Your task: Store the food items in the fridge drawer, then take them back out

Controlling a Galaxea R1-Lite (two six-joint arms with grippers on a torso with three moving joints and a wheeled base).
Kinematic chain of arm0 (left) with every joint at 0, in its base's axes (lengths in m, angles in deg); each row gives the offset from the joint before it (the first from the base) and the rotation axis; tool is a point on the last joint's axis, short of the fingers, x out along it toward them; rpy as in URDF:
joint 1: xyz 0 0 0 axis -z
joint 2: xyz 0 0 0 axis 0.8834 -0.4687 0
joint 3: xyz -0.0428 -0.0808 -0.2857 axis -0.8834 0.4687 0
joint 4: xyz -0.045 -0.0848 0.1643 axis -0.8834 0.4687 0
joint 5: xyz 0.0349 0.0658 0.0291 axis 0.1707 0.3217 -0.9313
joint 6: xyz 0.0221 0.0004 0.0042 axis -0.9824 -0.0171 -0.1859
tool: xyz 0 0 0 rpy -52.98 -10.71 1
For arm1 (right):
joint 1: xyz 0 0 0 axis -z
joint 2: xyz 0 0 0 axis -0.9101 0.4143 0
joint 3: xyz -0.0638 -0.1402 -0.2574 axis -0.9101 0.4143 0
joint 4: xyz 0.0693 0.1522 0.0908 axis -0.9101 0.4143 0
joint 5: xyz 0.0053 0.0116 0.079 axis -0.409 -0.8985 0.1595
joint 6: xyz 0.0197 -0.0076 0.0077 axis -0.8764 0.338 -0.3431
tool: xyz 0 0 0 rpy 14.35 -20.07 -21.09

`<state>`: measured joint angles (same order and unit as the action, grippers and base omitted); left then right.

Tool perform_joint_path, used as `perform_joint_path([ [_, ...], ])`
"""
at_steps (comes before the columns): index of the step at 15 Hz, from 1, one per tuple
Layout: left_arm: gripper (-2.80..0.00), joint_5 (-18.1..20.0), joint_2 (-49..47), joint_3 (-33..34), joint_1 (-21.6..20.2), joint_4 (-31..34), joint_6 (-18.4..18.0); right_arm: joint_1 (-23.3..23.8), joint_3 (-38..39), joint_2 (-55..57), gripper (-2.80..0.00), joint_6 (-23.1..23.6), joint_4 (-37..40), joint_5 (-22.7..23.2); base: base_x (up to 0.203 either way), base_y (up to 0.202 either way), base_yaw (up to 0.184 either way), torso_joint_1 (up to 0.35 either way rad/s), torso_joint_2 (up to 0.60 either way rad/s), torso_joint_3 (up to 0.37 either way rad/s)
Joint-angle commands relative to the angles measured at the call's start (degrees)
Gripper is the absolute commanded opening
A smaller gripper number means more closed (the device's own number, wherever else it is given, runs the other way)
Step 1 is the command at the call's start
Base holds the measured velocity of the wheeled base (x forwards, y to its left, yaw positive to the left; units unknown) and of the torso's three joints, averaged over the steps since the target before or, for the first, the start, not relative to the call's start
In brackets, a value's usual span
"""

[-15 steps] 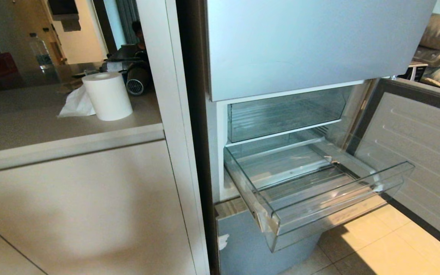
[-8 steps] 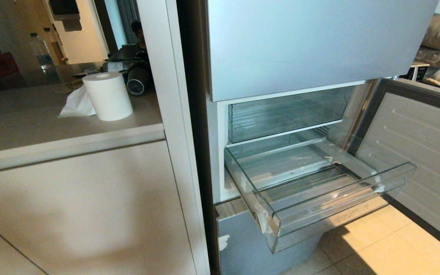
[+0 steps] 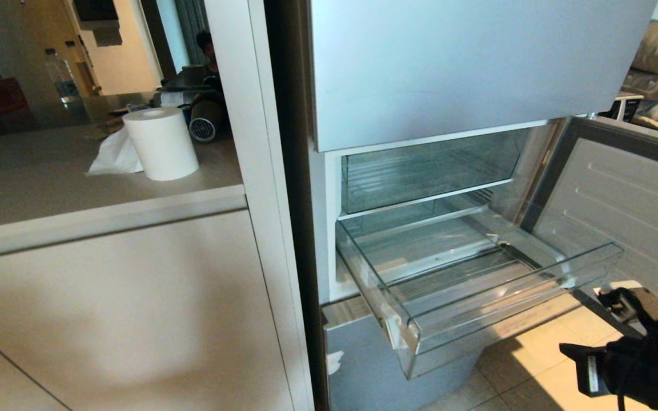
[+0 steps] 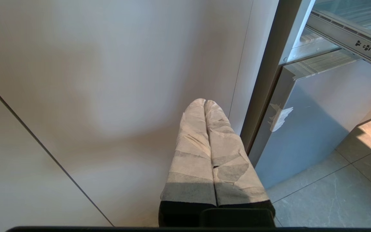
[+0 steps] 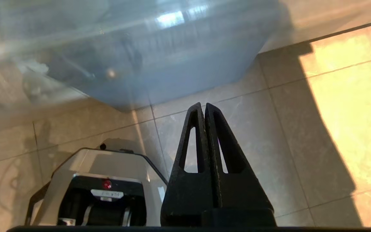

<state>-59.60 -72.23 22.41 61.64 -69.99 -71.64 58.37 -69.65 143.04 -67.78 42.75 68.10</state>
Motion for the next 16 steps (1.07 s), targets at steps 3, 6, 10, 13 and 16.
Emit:
perform_joint_path([
  [3, -2.80, 0.0, 0.0, 0.0, 0.0, 0.0, 0.0, -0.8, -8.9, 14.7, -2.80, -0.6, -0.5, 0.0, 0.000, 0.000, 0.000, 0.000, 0.00, 0.000],
  [6, -2.80, 0.0, 0.0, 0.0, 0.0, 0.0, 0.0, -2.3, -15.3, 20.6, -2.80, -3.4, -0.8, -0.1, 0.000, 0.000, 0.000, 0.000, 0.00, 0.000],
  [10, -2.80, 0.0, 0.0, 0.0, 0.0, 0.0, 0.0, -5.2, -26.0, 27.8, -2.80, -14.8, -8.8, -0.4, 0.000, 0.000, 0.000, 0.000, 0.00, 0.000],
  [13, -2.80, 0.0, 0.0, 0.0, 0.0, 0.0, 0.0, -6.7, -27.5, 28.4, -2.80, -21.2, -14.9, -0.7, 0.000, 0.000, 0.000, 0.000, 0.00, 0.000],
  [16, -2.80, 0.0, 0.0, 0.0, 0.0, 0.0, 0.0, -7.9, -24.5, 26.3, -2.80, -23.8, -15.8, -2.0, 0.000, 0.000, 0.000, 0.000, 0.00, 0.000],
])
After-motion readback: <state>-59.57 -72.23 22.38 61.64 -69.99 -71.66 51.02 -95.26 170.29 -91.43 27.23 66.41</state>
